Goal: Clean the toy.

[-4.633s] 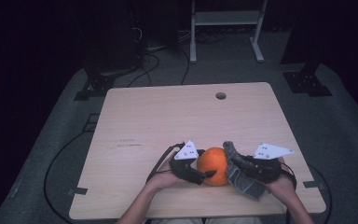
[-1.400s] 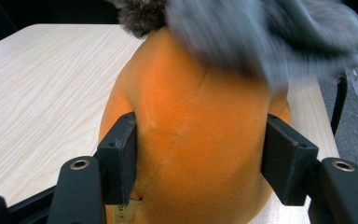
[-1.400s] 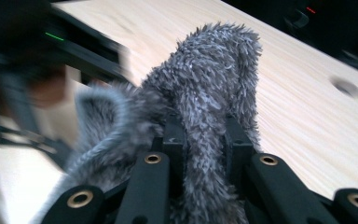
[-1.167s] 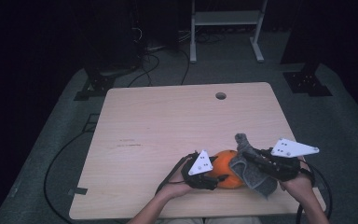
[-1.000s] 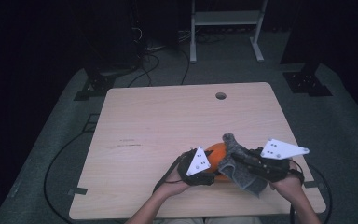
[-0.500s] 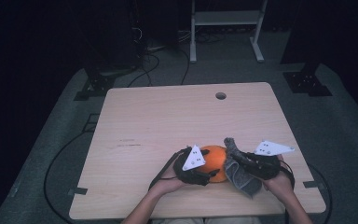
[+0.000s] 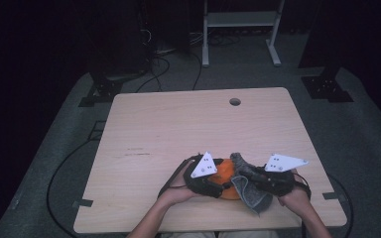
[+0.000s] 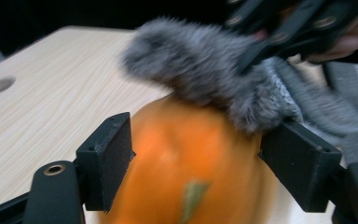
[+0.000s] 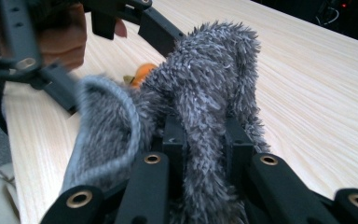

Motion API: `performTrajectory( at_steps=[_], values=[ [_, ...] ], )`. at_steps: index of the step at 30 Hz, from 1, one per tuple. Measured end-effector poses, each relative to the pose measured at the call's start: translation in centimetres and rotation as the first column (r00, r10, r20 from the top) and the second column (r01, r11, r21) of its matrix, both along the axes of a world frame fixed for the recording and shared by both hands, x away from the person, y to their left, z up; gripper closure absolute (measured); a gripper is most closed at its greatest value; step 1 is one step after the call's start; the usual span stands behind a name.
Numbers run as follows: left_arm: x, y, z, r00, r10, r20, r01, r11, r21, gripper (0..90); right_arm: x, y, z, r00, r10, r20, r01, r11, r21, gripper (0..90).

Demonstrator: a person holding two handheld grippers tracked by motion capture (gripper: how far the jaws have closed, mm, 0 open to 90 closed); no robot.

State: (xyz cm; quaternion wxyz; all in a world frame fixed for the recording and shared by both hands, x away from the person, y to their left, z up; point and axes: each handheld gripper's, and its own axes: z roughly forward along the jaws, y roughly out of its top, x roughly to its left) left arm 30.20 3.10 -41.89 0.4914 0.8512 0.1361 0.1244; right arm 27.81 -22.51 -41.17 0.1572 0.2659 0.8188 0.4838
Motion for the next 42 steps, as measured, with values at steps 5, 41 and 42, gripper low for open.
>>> performTrajectory(
  at_steps=[5,41,42],
  values=[
    [-0.1,-0.2,-0.6,0.9977,-0.028,-0.062,0.031,0.9985,0.046,33.5,0.6,-1.7,-0.8,0.9969,-0.066,-0.043,0.064,0.9975,-0.029,74.4],
    [0.2,-0.5,-1.1,0.9898,-0.056,-0.131,0.069,0.9927,0.099,36.5,2.2,-6.4,-3.4,0.9621,-0.237,-0.135,0.220,0.9672,-0.127,52.3],
    [0.2,-0.5,-1.0,0.9895,-0.058,-0.132,0.071,0.9929,0.095,37.8,2.4,-6.5,-3.6,0.9605,-0.239,-0.142,0.223,0.9673,-0.121,49.5]
  ],
)
